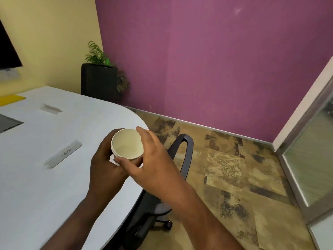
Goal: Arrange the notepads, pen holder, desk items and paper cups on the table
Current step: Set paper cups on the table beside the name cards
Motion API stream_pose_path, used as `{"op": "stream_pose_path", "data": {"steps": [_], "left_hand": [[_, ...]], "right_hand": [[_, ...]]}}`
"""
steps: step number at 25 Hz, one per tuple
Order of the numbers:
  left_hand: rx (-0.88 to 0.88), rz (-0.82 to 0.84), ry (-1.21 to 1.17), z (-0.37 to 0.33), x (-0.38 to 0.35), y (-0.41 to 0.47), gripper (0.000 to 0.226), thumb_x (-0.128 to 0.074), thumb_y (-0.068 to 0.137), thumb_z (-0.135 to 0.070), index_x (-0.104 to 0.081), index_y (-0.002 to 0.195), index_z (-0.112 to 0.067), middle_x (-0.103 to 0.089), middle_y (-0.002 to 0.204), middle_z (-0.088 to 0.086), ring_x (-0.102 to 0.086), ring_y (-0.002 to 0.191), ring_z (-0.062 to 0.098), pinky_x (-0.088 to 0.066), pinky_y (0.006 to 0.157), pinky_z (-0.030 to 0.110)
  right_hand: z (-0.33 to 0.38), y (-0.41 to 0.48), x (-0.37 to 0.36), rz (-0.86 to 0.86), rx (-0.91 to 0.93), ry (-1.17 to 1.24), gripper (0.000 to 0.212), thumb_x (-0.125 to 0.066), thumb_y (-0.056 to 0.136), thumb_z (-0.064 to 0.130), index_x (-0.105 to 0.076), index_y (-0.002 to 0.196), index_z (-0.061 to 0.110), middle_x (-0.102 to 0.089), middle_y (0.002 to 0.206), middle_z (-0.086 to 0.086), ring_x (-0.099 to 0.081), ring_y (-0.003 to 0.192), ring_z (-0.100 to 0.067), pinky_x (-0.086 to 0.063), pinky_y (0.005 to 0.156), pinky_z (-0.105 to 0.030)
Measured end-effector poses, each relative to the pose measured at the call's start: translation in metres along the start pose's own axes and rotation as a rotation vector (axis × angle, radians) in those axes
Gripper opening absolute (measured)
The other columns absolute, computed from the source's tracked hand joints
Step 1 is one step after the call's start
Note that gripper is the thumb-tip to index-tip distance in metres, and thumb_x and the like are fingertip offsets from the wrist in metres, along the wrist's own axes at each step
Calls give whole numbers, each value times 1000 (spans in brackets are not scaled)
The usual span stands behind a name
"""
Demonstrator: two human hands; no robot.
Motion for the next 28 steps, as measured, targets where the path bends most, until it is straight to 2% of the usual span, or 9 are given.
{"op": "stream_pose_path", "data": {"steps": [3, 7, 11, 14, 16, 20, 22, 24, 28], "left_hand": [[-22, -53, 33, -16, -55, 1, 65, -84, 58, -18, -55, 109, -47, -62, 104, -33, -59, 98, -10, -43, 70, -2], [6, -124, 100, -26, -111, 19, 61, -83, 65, -11, -55, 113, -36, -61, 101, -35, -56, 96, -15, -41, 70, -3], [12, -172, 136, -12, -147, 43, 61, -81, 67, -11, -55, 117, -34, -59, 106, -31, -55, 96, -17, -41, 72, -4], [26, -200, 160, 13, -178, 74, 64, -82, 66, -8, -55, 117, -35, -60, 106, -32, -55, 97, -16, -41, 72, -3], [27, -226, 163, 32, -197, 99, 66, -84, 63, -14, -55, 116, -38, -61, 106, -33, -56, 99, -14, -41, 73, -3], [64, -279, 191, 67, -222, 151, 65, -80, 58, -25, -54, 115, -43, -61, 109, -32, -57, 101, -10, -42, 73, -1], [98, -298, 221, 90, -229, 177, 69, -84, 59, -21, -54, 118, -39, -61, 113, -27, -58, 103, -7, -46, 76, 4], [118, -302, 263, 110, -238, 202, 70, -86, 60, -18, -55, 123, -29, -62, 117, -19, -58, 105, -3, -47, 80, 6], [163, -410, 286, 128, -256, 243, 67, -83, 57, -23, -55, 117, -32, -60, 109, -32, -56, 102, -10, -41, 77, 0]], "right_hand": [[-38, 9, 44, 36, 68, 10, 83, -58, 79, 65, -15, 144, 35, -26, 148, 13, -33, 128, -6, -29, 90, -18], [-81, 36, 86, 118, 82, 62, 85, -62, 80, 61, -19, 146, 28, -30, 149, 7, -35, 130, -11, -33, 94, -23], [-117, 68, 102, 177, 139, 65, 85, -62, 81, 59, -20, 147, 26, -30, 150, 6, -37, 130, -12, -35, 95, -24], [-154, 106, 107, 215, 162, 70, 84, -62, 81, 58, -20, 147, 25, -30, 149, 6, -37, 130, -13, -40, 98, -29], [-181, 137, 107, 237, 180, 72, 85, -64, 81, 58, -21, 146, 25, -31, 148, 6, -39, 128, -12, -44, 98, -32], [-216, 202, 103, 272, 220, 104, 84, -68, 78, 55, -28, 144, 22, -37, 142, 5, -41, 123, -10, -46, 93, -28], [-234, 237, 96, 294, 250, 113, 83, -70, 77, 53, -32, 142, 20, -39, 140, 4, -42, 121, -9, -43, 90, -24], [-251, 269, 86, 312, 276, 130, 81, -72, 76, 50, -34, 141, 18, -41, 137, 3, -44, 119, -10, -46, 90, -26], [-275, 320, 75, 348, 292, 206, 81, -72, 77, 48, -34, 142, 17, -41, 136, 3, -46, 118, -11, -46, 93, -27]]}}
Point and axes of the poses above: each hand's wrist, its own y-axis towards the middle knuckle, its own x-axis out of the back of the hand, z = x × y, the point moved 4 cm from there along y, towards the middle knuckle
